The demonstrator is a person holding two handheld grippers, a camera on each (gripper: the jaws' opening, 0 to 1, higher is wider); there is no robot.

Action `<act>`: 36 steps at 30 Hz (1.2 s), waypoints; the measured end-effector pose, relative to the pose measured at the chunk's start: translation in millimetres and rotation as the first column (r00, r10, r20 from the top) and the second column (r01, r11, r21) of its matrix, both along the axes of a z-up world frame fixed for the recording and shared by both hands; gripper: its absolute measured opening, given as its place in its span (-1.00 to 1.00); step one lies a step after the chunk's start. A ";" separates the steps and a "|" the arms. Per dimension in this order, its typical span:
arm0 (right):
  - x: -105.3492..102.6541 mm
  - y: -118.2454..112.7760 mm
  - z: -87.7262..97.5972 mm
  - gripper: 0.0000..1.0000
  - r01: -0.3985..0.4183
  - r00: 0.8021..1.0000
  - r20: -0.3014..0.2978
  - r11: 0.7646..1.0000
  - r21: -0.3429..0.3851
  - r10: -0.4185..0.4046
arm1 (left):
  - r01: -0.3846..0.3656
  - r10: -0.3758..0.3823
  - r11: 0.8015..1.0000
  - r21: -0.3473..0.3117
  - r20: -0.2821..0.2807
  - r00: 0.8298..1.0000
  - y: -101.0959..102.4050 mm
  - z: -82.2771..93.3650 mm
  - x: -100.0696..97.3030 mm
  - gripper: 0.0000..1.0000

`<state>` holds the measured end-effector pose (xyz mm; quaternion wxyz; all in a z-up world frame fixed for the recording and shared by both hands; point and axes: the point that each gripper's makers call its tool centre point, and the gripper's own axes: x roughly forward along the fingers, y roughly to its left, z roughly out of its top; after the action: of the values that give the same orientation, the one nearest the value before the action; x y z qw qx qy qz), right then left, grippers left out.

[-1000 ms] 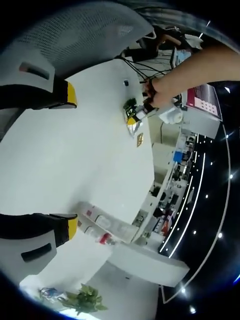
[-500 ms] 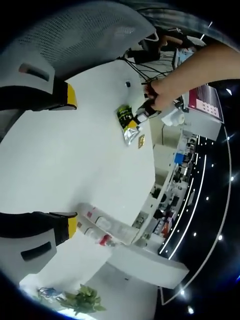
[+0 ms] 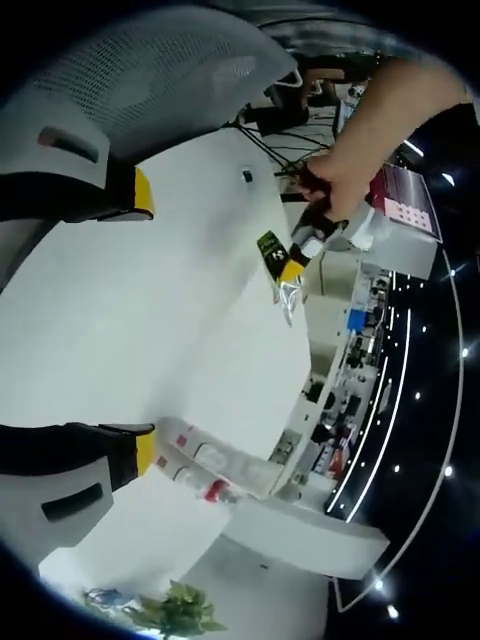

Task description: Arrange the skincare products in the storage area until every visible bottle or jar stands upright without overlapping.

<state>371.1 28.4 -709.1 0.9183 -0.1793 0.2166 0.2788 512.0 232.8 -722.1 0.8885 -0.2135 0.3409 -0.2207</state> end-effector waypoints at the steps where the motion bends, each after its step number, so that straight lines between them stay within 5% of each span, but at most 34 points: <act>1: -0.3 0.8 -0.2 0.59 -0.001 1.000 -0.008 1.000 0.011 0.001 | 0.005 -0.005 1.000 -0.006 0.012 1.000 -4.4 2.7 -5.4 -0.97; 7: -4.7 9.9 3.0 0.58 -0.030 0.997 -0.065 0.993 0.112 0.037 | 0.041 -0.036 0.993 -0.107 0.052 0.998 -23.2 20.2 -50.9 -0.97; 9: -10.2 18.0 6.5 0.52 -0.054 0.991 -0.113 0.982 0.179 0.075 | 0.044 -0.035 0.991 -0.129 0.075 0.997 -28.3 28.0 -66.4 -0.97; 11: -8.0 22.7 23.6 0.45 -0.050 0.993 -0.087 0.961 0.272 0.077 | 0.048 -0.034 0.985 -0.165 0.088 0.996 -33.0 34.7 -77.8 -0.97; 13: -10.8 31.7 37.0 0.42 -0.053 0.988 -0.114 0.925 0.377 0.103 | 0.053 -0.028 0.975 -0.216 0.117 0.993 -40.9 43.7 -90.7 -0.97; 17: -16.8 65.7 62.8 0.30 -0.009 0.963 -0.205 0.778 0.628 0.177 | 0.115 -0.082 0.970 -0.214 0.158 0.984 -59.7 49.4 -116.5 -0.97; 19: -20.3 79.3 66.1 0.22 0.031 0.943 -0.256 0.706 0.707 0.214 | 0.147 -0.112 0.967 -0.209 0.173 0.979 -68.2 50.4 -125.6 -0.97; 20: -23.6 84.2 63.4 0.18 0.052 0.928 -0.290 0.689 0.723 0.234 | 0.168 -0.131 0.966 -0.198 0.185 0.974 -72.2 50.5 -130.5 -0.97; 23: -33.7 93.5 41.1 0.08 0.087 0.893 -0.370 0.710 0.699 0.255 | 0.197 -0.156 0.956 -0.216 0.191 0.969 -82.7 51.3 -141.7 -0.96; 25: -36.3 95.3 38.4 -0.11 0.078 0.901 -0.357 0.716 0.693 0.248 | 0.225 -0.183 0.953 -0.204 0.207 0.961 -89.2 50.5 -149.3 -0.96; 28: -49.0 97.4 32.0 -0.48 0.052 0.885 -0.373 0.739 0.672 0.277 | 0.257 -0.210 0.939 -0.230 0.209 0.955 -96.8 48.4 -159.2 -0.96; 33: -52.1 100.2 33.7 -0.75 0.041 0.869 -0.383 0.726 0.686 0.313 | 0.291 -0.237 0.916 -0.276 0.213 0.948 -102.7 42.8 -170.1 -0.96; 36: -55.1 98.2 23.4 -0.91 0.098 0.835 -0.454 0.730 0.677 0.309 | 0.278 -0.221 0.912 -0.303 0.211 0.952 -99.0 40.2 -172.5 -0.94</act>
<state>316.0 126.6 -685.8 0.8018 0.2394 0.3378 0.4308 339.5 133.8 -681.9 0.8308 -0.2935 0.2459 -0.4040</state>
